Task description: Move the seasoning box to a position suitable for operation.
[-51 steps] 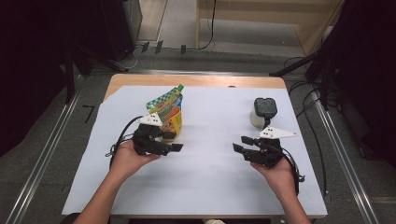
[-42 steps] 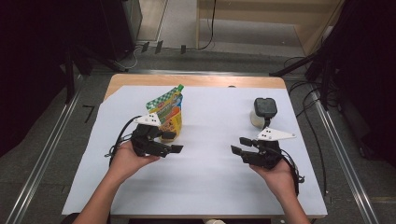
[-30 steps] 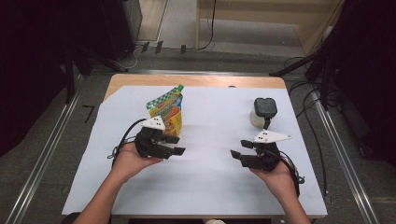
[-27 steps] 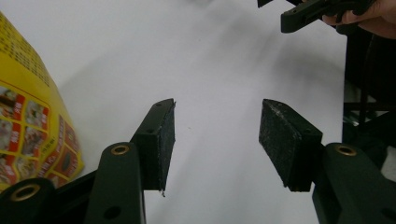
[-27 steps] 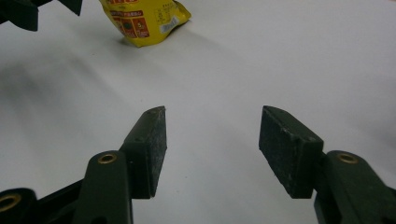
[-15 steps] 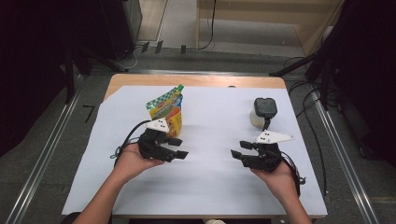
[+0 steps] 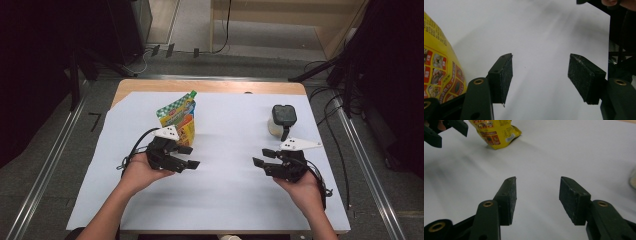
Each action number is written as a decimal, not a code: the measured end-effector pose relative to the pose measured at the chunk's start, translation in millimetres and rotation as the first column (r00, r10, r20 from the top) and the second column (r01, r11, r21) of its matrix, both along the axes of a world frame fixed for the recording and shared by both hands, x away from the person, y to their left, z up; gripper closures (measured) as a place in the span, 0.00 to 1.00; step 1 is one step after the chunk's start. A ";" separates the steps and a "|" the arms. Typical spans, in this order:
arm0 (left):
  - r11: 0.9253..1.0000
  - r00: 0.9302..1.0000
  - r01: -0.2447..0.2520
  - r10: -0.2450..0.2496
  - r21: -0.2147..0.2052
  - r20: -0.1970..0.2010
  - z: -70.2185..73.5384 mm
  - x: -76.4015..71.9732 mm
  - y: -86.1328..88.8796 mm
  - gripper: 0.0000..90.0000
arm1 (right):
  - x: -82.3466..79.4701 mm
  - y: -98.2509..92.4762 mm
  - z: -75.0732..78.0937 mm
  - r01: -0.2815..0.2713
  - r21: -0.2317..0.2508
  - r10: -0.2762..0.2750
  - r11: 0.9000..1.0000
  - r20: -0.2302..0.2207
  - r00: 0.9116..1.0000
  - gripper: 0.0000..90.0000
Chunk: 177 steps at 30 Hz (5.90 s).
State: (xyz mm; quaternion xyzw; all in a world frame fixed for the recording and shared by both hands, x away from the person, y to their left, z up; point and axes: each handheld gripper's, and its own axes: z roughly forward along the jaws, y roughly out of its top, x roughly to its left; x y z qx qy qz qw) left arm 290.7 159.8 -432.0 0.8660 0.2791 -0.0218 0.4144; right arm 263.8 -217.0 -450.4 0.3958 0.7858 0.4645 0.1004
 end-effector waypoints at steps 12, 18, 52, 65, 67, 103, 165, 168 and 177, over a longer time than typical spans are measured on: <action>1.000 1.000 0.020 -0.020 -0.007 0.001 1.8 -3.1 -4.6 0.43 | 10.8 -20.9 28.6 0.125 -0.076 -0.125 0.989 0.005 0.992 0.49; 1.000 1.000 0.030 -0.030 -0.001 -0.003 -0.1 -3.5 -8.4 0.43 | 27.5 -29.1 38.3 0.169 -0.057 -0.169 0.984 -0.002 0.986 0.49; 0.999 1.000 0.019 -0.019 0.044 0.011 -3.9 -22.8 -6.5 0.43 | 112.7 -51.9 -10.0 0.497 -0.094 -0.496 0.863 0.026 0.868 0.16; 0.999 1.000 0.005 -0.005 0.042 -0.005 -6.9 -27.3 0.4 0.43 | 130.2 -32.5 -35.0 0.562 -0.102 -0.562 0.821 0.032 0.826 0.15; 0.999 1.000 0.001 -0.001 0.041 -0.007 -6.9 -28.0 1.2 0.43 | 132.0 -31.8 -38.0 0.571 -0.094 -0.571 0.816 0.023 0.820 0.14; 0.999 1.000 0.002 -0.001 0.045 -0.027 -10.1 -21.0 -1.9 0.41 | 110.5 -20.7 -11.2 0.474 -0.090 -0.469 0.876 0.071 0.880 0.18; 0.999 0.999 0.016 -0.014 0.040 -0.043 -12.0 -11.2 -11.9 0.40 | 44.1 54.6 -12.8 0.166 -0.141 -0.166 0.976 0.011 0.986 0.19; 0.999 0.999 0.016 -0.014 0.036 -0.045 -12.0 -11.3 -11.8 0.40 | 43.0 51.6 -10.0 0.161 -0.128 -0.163 0.979 -0.005 0.987 0.17; 0.999 0.999 0.017 -0.015 0.041 -0.043 -12.2 -10.7 -12.0 0.40 | 18.5 35.5 11.5 0.151 -0.064 -0.150 0.986 0.020 0.988 0.29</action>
